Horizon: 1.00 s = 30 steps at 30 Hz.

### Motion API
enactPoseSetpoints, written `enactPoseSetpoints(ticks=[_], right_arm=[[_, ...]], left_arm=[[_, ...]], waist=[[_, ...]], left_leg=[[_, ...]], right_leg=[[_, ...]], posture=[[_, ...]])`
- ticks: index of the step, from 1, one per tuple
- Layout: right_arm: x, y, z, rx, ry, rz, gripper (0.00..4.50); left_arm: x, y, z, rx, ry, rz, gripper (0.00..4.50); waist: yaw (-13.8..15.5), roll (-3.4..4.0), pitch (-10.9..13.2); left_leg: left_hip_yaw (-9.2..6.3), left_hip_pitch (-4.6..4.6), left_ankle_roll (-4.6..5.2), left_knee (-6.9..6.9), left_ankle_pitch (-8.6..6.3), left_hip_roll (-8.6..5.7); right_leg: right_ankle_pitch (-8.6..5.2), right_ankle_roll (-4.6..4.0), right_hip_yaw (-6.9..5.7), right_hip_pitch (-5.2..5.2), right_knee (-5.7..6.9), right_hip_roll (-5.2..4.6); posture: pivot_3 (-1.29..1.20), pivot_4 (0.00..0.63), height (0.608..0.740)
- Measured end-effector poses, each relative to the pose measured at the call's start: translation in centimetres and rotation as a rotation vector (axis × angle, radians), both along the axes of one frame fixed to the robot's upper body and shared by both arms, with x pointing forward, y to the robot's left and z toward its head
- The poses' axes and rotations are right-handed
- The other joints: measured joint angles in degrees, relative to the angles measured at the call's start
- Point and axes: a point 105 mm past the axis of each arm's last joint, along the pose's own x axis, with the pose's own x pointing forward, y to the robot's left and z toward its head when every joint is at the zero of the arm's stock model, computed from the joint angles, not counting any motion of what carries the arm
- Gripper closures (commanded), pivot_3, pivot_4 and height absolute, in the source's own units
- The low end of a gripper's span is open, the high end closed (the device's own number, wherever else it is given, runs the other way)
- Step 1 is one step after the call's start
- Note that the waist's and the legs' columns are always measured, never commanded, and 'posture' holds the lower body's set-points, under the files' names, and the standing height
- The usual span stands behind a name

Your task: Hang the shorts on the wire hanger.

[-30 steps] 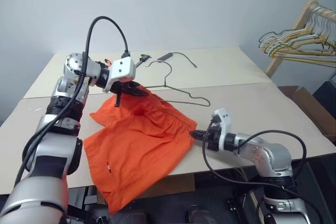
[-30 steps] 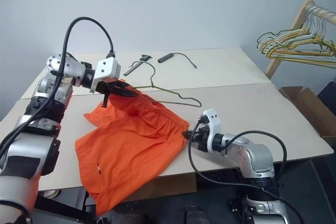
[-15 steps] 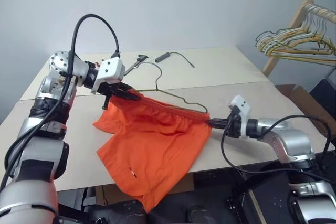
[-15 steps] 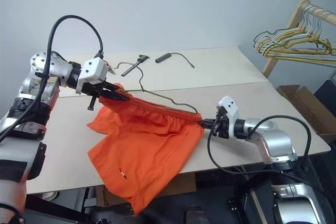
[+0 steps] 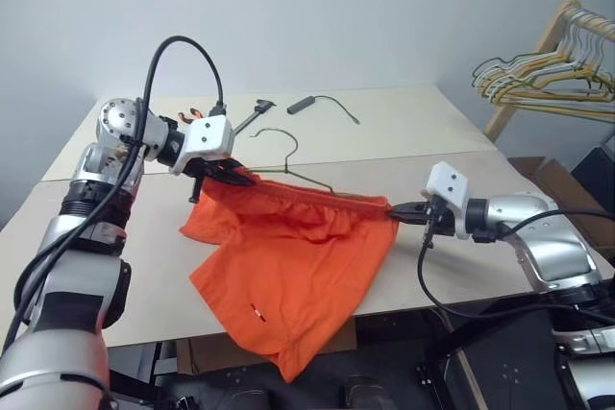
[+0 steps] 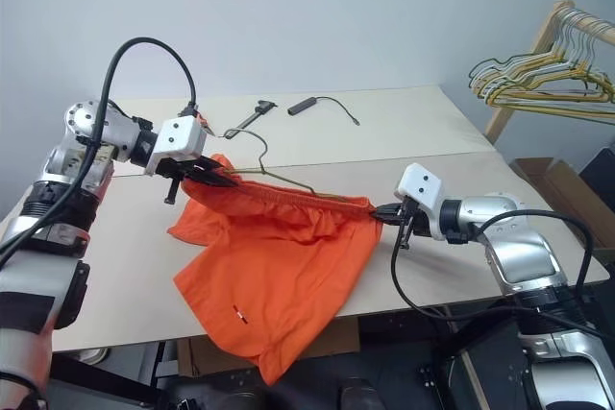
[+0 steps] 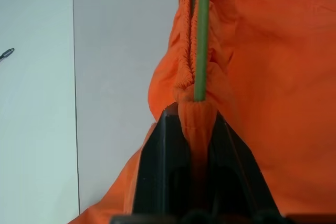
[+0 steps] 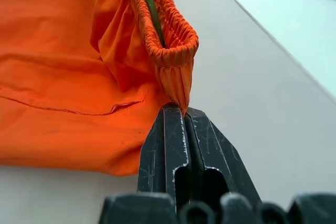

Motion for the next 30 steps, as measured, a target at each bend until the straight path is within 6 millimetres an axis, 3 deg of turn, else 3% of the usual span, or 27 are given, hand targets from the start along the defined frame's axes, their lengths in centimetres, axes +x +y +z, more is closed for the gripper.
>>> enactPoseSetpoints(ticks=[11, 17, 29, 30], right_arm=[[0.5, 1.9, 5.2, -0.201, -0.237, 0.151, 4.43], [0.4, 3.7, 5.8, -0.23, -0.294, 0.211, 4.43], [0.7, 6.3, 5.1, -0.219, -0.303, 0.244, 4.43], [0.8, 6.4, 5.0, -0.222, -0.306, 0.239, 4.23]], left_arm=[[0.9, -1.3, 0.1, 0.014, -0.052, 0.01, 4.47], [1.1, -1.8, 0.0, 0.003, -0.058, 0.008, 4.47], [0.6, -2.4, 0.4, -0.012, -0.062, -0.014, 4.47], [0.6, -2.4, 0.2, -0.013, -0.057, -0.011, 4.47]], waist=[[0.2, 0.0, 0.0], [0.3, 0.0, 0.0], [0.4, 0.01, 0.0], [0.4, 0.0, 0.0]], left_leg=[[0.02, -0.01, 0.0, 0.0, 0.0, 0.01], [0.04, 0.0, 0.0, 0.03, 0.0, 0.01], [0.03, -0.02, 0.0, 0.06, 0.0, 0.01], [0.03, -0.02, 0.0, 0.06, 0.0, 0.01]], right_leg=[[0.0, -0.01, 0.0, -0.02, -0.01, 0.01], [0.0, -0.01, 0.0, -0.02, 0.02, 0.0], [0.0, -0.01, -0.01, -0.02, 0.05, 0.0], [0.0, -0.01, -0.01, -0.03, 0.05, 0.0]], posture=[[-0.02, 0.0, 0.74], [-0.02, 0.0, 0.74], [-0.01, 0.0, 0.74], [-0.01, 0.0, 0.74]])
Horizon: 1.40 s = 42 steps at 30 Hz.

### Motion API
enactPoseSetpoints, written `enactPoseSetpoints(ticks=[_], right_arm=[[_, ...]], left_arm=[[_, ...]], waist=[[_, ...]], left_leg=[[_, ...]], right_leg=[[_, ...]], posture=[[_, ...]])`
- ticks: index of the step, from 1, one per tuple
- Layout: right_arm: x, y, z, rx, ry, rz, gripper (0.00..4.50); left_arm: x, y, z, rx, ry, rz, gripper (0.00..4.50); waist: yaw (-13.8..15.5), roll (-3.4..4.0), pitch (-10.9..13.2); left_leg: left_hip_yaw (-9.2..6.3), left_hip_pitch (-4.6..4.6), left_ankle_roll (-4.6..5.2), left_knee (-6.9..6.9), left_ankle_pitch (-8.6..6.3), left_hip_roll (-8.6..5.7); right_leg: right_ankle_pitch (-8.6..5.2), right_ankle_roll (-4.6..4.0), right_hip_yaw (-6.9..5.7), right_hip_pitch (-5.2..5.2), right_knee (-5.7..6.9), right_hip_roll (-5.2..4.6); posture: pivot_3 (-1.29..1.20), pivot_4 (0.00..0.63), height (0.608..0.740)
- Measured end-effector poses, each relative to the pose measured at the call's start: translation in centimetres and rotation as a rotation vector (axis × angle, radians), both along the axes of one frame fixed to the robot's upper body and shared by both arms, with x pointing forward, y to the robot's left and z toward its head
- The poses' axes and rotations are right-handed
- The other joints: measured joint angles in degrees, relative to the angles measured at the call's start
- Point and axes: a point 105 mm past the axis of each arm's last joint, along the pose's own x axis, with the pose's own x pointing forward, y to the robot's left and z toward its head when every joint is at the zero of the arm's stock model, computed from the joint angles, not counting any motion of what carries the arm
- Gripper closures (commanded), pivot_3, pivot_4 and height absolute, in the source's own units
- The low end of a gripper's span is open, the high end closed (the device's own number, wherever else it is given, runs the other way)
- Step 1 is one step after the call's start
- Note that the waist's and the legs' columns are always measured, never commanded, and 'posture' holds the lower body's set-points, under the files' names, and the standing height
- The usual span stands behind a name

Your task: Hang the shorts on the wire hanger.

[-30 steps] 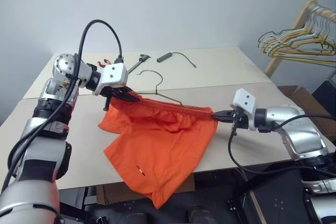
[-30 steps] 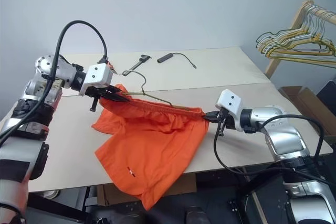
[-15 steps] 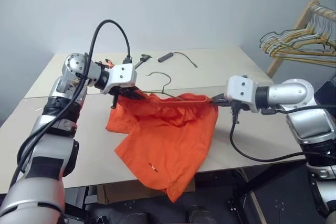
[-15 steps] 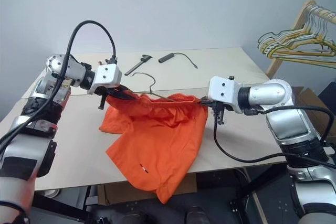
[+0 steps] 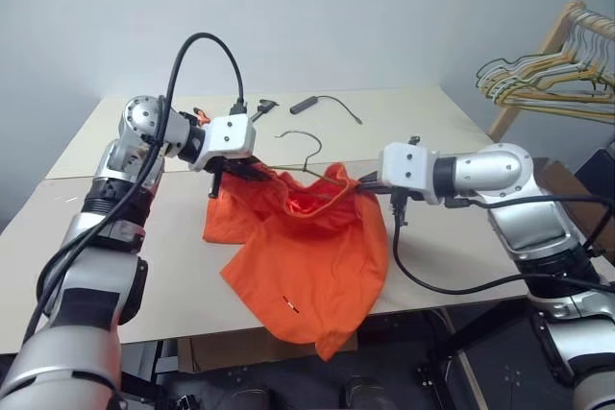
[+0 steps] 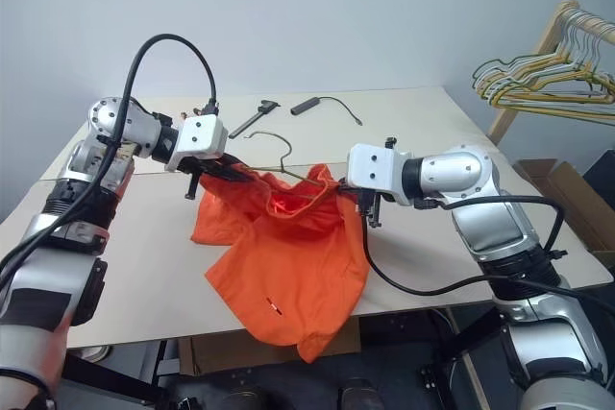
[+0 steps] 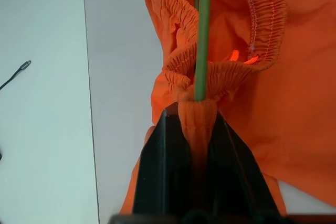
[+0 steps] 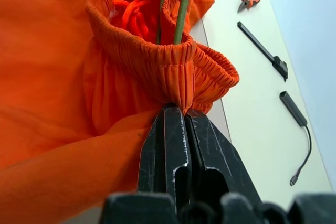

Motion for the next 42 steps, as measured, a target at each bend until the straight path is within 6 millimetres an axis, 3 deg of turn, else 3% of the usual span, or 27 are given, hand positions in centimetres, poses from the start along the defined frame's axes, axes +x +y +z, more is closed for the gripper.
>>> enactPoseSetpoints(ticks=[3, 7, 14, 27, 30, 35, 36, 42], right_arm=[[0.1, 0.0, -0.1, -0.008, -0.008, -0.008, 3.5], [0.0, 0.0, -0.2, -0.012, 0.0, -0.001, 2.19], [-0.1, 0.0, -1.5, 0.08, 0.189, 0.011, 2.19], [1.0, 0.1, -2.9, 0.216, 0.322, -0.073, 2.19], [1.0, 0.2, -2.6, 0.252, 0.349, -0.073, 2.72], [0.9, 0.3, -2.6, 0.27, 0.379, -0.066, 4.4], [0.8, 0.3, -2.6, 0.27, 0.38, -0.062, 4.49], [0.9, 0.3, -2.5, 0.272, 0.369, -0.067, 4.5]], left_arm=[[-0.1, 0.0, -0.1, -0.001, 0.001, 0.002, 4.47], [-0.1, -0.1, -0.1, -0.008, -0.009, 0.0, 4.47], [-0.2, 0.0, -0.3, -0.022, -0.001, 0.005, 4.47], [-0.6, -0.3, 0.2, -0.053, 0.001, -0.016, 4.47], [-0.7, -0.2, 0.2, -0.057, 0.003, -0.016, 4.47], [-0.7, -0.1, 0.3, -0.06, -0.004, -0.017, 4.47], [-0.6, -0.1, 0.4, -0.066, -0.006, -0.015, 4.47], [-0.3, -0.2, 0.4, -0.139, 0.008, 0.003, 2.53]], waist=[[0.0, 0.0, 0.0], [0.0, 0.0, 0.0], [0.0, 0.0, 0.0], [0.0, 0.0, 0.0], [0.0, 0.0, 0.0], [0.0, 0.0, 0.0], [0.0, 0.0, 0.0], [0.0, 0.01, 0.0]], left_leg=[[0.0, -0.01, 0.0, 0.0, 0.0, 0.0], [0.0, 0.01, 0.0, 0.0, 0.0, 0.0], [-0.01, 0.01, 0.0, 0.01, 0.0, 0.0], [-0.02, 0.0, 0.0, 0.02, 0.0, 0.01], [-0.02, 0.01, 0.0, 0.02, 0.0, 0.01], [-0.02, 0.0, 0.0, 0.02, 0.0, 0.01], [-0.02, 0.0, 0.0, 0.02, 0.0, 0.0], [-0.02, 0.0, 0.0, 0.03, 0.0, 0.0]], right_leg=[[0.0, 0.0, -0.01, 0.0, -0.01, 0.0], [0.0, 0.0, -0.01, 0.0, -0.01, 0.0], [0.0, 0.0, -0.01, 0.02, 0.0, 0.0], [0.0, 0.0, -0.01, 0.01, 0.01, 0.0], [0.0, 0.0, -0.01, 0.02, 0.01, 0.0], [0.0, 0.0, -0.02, 0.02, 0.01, 0.0], [0.0, 0.0, -0.02, 0.01, 0.01, 0.0], [0.0, 0.0, -0.02, 0.01, 0.03, 0.0]], posture=[[-0.01, 0.0, 0.74], [-0.01, 0.0, 0.74], [-0.01, 0.0, 0.74], [0.0, 0.0, 0.74], [0.0, 0.0, 0.74], [-0.01, 0.0, 0.74], [-0.01, 0.0, 0.74], [-0.01, 0.0, 0.74]])
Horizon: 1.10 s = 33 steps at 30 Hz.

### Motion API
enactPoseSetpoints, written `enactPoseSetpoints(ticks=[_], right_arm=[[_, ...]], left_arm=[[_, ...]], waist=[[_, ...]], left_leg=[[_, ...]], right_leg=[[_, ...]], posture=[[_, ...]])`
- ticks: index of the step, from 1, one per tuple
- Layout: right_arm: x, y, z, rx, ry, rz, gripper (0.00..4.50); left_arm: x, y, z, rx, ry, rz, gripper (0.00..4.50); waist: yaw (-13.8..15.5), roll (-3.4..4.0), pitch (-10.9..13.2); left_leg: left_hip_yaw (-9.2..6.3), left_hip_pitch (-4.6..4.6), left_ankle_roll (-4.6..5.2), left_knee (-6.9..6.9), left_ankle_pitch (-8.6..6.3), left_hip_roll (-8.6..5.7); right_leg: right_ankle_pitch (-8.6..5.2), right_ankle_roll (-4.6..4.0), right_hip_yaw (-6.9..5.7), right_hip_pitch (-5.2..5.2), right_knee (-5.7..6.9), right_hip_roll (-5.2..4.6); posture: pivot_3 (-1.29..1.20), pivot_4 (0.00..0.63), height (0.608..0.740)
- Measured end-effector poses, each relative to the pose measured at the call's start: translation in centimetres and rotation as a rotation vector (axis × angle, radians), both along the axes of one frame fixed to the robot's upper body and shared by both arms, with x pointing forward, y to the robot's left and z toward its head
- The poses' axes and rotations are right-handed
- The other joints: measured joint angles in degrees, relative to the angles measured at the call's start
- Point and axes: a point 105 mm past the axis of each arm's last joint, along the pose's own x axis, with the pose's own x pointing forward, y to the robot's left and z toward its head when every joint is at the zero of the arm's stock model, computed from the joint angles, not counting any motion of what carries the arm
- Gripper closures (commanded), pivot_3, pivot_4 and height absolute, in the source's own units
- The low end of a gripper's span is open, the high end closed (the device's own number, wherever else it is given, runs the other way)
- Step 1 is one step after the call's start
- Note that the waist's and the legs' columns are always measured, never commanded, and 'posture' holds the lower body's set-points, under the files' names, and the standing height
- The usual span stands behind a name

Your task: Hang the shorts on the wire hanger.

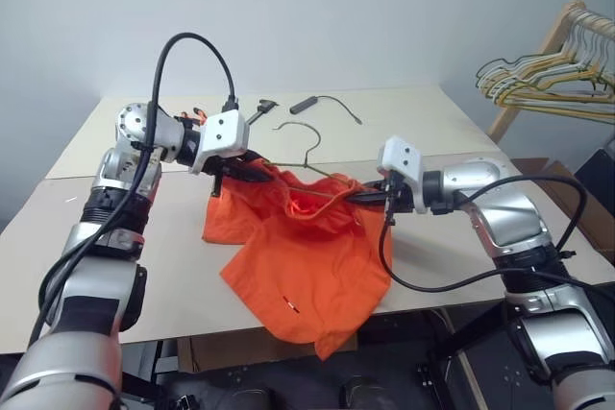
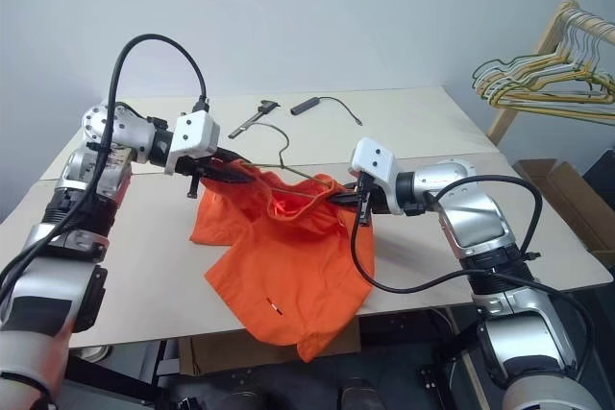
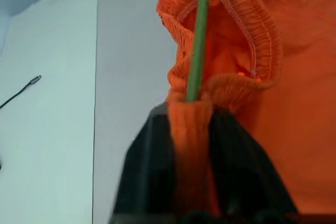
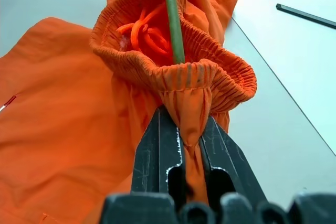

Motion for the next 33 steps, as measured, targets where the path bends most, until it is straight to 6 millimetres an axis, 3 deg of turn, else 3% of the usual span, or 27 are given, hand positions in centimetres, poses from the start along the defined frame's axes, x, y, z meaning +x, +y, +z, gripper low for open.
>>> enactPoseSetpoints(ticks=[5, 8, 12, 17, 20, 24, 33], right_arm=[[0.1, -0.2, -0.2, 0.002, 0.002, -0.023, 4.5], [0.1, -0.8, -0.5, 0.004, 0.018, -0.055, 4.5], [0.2, -2.8, -1.0, 0.008, 0.041, -0.15, 4.5], [-0.2, -5.3, -0.8, 0.061, 0.107, -0.319, 4.5], [-0.3, -6.9, 0.2, 0.111, 0.138, -0.458, 4.5], [-0.2, -9.0, 0.6, 0.178, 0.204, -0.679, 4.5], [-0.6, -14.0, -1.3, 0.148, 0.353, -1.254, 4.5]], left_arm=[[0.4, 0.4, -0.1, -0.028, -0.002, 0.031, 0.9], [0.6, 1.0, 0.8, -0.063, -0.016, 0.052, 0.03], [1.0, 3.0, 2.5, -0.104, -0.068, 0.132, 0.03], [1.3, 4.1, 5.0, -0.289, -0.111, 0.213, 0.03], [-0.1, 3.6, 5.2, -0.408, -0.079, 0.164, 0.03], [-2.3, 2.3, 3.6, -0.564, 0.073, 0.087, 0.03], [-5.1, -0.2, 4.5, -0.768, 0.169, -0.004, 0.03]], waist=[[0.0, 0.0, 0.0], [0.0, 0.0, 0.0], [0.0, 0.0, 0.0], [0.1, 0.0, 0.0], [-0.1, 0.02, 0.0], [-0.8, 0.02, 0.0], [-3.0, 0.1, -0.1]], left_leg=[[0.0, 0.0, 0.0, 0.0, 0.0, 0.0], [0.0, -0.01, 0.0, -0.01, 0.0, 0.0], [-0.01, -0.01, 0.0, 0.0, 0.0, 0.0], [-0.04, -0.02, 0.0, 0.01, 0.0, 0.01], [-0.03, 0.0, 0.0, 0.0, 0.0, 0.02], [-0.05, -0.01, 0.0, 0.06, 0.0, 0.03], [-0.32, 0.05, 0.0, 0.03, 0.0, 0.0]], right_leg=[[0.0, 0.0, 0.0, 0.0, -0.01, 0.0], [0.0, 0.0, 0.0, -0.01, -0.02, 0.0], [0.0, 0.0, -0.01, 0.0, -0.02, -0.01], [0.0, 0.0, -0.03, 0.0, 0.01, -0.03], [0.0, 0.0, 0.0, 0.01, 0.03, -0.04], [0.0, 0.0, 0.01, 0.0, 0.13, -0.04], [0.0, 0.0, 0.12, 0.01, 0.15, -0.06]], posture=[[-0.01, 0.0, 0.74], [-0.01, 0.0, 0.74], [-0.02, 0.0, 0.74], [-0.04, 0.0, 0.74], [-0.07, 0.0, 0.74], [-0.1, 0.0, 0.74], [-0.12, 0.0, 0.74]])
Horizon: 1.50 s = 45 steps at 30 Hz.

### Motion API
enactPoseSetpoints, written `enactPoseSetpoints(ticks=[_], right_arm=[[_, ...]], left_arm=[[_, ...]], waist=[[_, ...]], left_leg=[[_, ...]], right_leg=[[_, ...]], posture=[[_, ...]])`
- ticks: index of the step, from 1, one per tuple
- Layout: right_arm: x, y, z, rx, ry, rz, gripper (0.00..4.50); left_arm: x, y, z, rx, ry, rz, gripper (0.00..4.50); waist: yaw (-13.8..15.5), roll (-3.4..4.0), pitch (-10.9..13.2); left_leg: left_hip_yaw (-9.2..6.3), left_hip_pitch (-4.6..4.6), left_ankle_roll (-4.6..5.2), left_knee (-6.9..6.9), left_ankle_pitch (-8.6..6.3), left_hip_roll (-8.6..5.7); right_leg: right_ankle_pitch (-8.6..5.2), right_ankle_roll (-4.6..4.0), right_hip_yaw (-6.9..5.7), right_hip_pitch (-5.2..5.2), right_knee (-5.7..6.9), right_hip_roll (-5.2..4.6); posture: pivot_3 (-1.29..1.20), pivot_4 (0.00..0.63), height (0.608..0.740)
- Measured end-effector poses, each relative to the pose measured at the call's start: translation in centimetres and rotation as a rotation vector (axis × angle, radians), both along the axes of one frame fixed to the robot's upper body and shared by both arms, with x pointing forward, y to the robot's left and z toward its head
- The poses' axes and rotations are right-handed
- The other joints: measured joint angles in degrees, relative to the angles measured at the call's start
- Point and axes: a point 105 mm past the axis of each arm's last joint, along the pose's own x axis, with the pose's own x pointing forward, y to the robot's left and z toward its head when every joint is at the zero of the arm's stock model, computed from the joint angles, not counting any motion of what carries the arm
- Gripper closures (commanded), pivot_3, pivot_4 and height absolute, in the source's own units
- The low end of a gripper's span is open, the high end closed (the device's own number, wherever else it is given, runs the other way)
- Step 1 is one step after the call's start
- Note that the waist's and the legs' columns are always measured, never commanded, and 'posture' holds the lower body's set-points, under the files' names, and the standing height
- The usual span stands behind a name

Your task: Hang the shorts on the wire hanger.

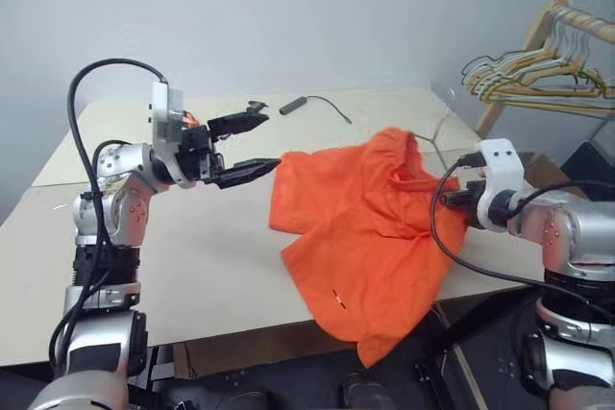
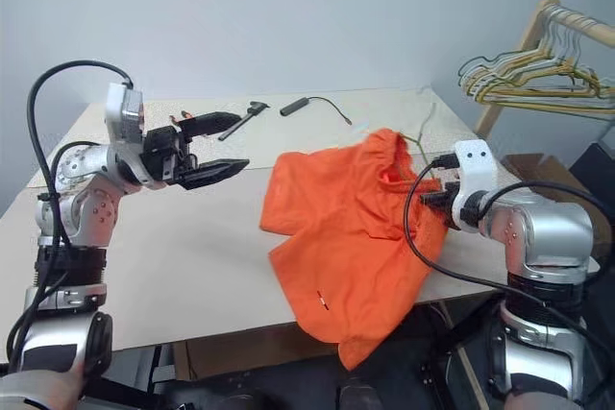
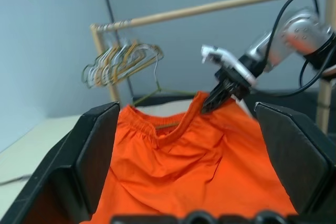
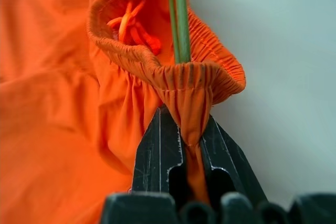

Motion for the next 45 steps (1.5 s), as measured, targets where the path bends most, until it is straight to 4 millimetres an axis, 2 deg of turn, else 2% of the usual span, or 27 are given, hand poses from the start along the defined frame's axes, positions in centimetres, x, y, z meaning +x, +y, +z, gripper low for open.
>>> enactPoseSetpoints(ticks=[4, 8, 12, 16, 24, 29, 35, 40, 45], right_arm=[[0.2, -3.1, 0.5, -0.007, -0.019, -0.32, 4.5], [-0.7, -5.5, 0.7, -0.077, -0.011, -0.585, 4.5], [-1.3, -6.5, 0.2, -0.127, 0.021, -0.752, 4.5], [-1.5, -7.9, 1.0, -0.185, -0.021, -0.904, 4.5], [-0.2, -10.3, 5.5, -0.198, -0.206, -1.078, 4.5], [0.5, -11.9, 6.7, -0.176, -0.248, -1.143, 4.5], [0.8, -15.2, 8.1, -0.069, -0.276, -1.204, 4.5], [0.9, -17.5, 8.1, 0.041, -0.26, -1.24, 4.5], [1.2, -18.3, 6.2, 0.143, -0.186, -1.253, 4.5]], left_arm=[[-0.2, -0.1, 0.4, -0.044, 0.001, 0.001, 0.03], [-0.3, 0.0, 1.7, -0.177, 0.003, 0.018, 0.03], [-1.3, -0.1, 2.4, -0.312, 0.03, -0.022, 0.03], [-1.9, -0.2, 2.1, -0.334, 0.041, -0.024, 0.03], [-2.2, -0.3, 2.2, -0.36, 0.047, -0.026, 0.03], [-2.2, -0.3, 2.0, -0.361, 0.053, -0.019, 0.03], [-2.2, -0.5, 2.0, -0.358, 0.05, -0.02, 0.03], [-2.4, -0.6, 2.2, -0.355, 0.036, -0.028, 0.03], [-2.5, -0.7, 2.2, -0.353, 0.034, -0.031, 0.03]], waist=[[-1.1, 0.05, 0.0], [-1.6, 0.06, 0.0], [-2.1, 0.13, -0.1], [-2.7, 0.23, -0.1], [-3.3, 0.25, -0.1], [-3.3, 0.26, -0.1], [-3.2, 0.33, 0.0], [-3.3, 0.35, 0.0], [-3.3, 0.37, 0.0]], left_leg=[[-0.01, 0.03, 0.0, -0.04, 0.0, -0.02], [-0.07, 0.01, 0.0, -0.1, 0.0, -0.03], [-0.07, 0.09, 0.0, -0.14, 0.0, -0.05], [-0.07, 0.15, -0.03, -0.25, 0.02, -0.11], [-0.06, 0.26, -0.05, -0.39, 0.03, -0.12], [-0.04, 0.27, -0.04, -0.4, 0.03, -0.12], [-0.02, 0.26, -0.04, -0.48, 0.03, -0.12], [0.04, 0.3, -0.03, -0.5, 0.03, -0.12], [0.11, 0.35, -0.02, -0.54, 0.02, -0.11]], right_leg=[[0.0, 0.0, 0.06, -0.01, 0.02, 0.0], [0.0, 0.01, 0.05, -0.02, -0.03, -0.02], [0.0, 0.01, 0.13, 0.0, 0.0, -0.04], [0.0, 0.01, 0.17, 0.02, 0.0, -0.05], [0.0, 0.01, 0.2, 0.08, -0.09, -0.03], [0.0, 0.01, 0.23, 0.12, -0.15, -0.03], [0.0, 0.01, 0.25, 0.12, -0.25, -0.03], [0.0, 0.0, 0.32, 0.16, -0.28, -0.01], [-0.01, -0.01, 0.44, 0.17, -0.3, 0.02]], posture=[[-0.11, 0.0, 0.74], [-0.11, 0.0, 0.74], [-0.08, 0.0, 0.74], [-0.08, 0.0, 0.74], [-0.08, 0.0, 0.74], [-0.07, 0.0, 0.74], [-0.07, 0.0, 0.74], [-0.07, 0.0, 0.74], [-0.07, 0.0, 0.74]])
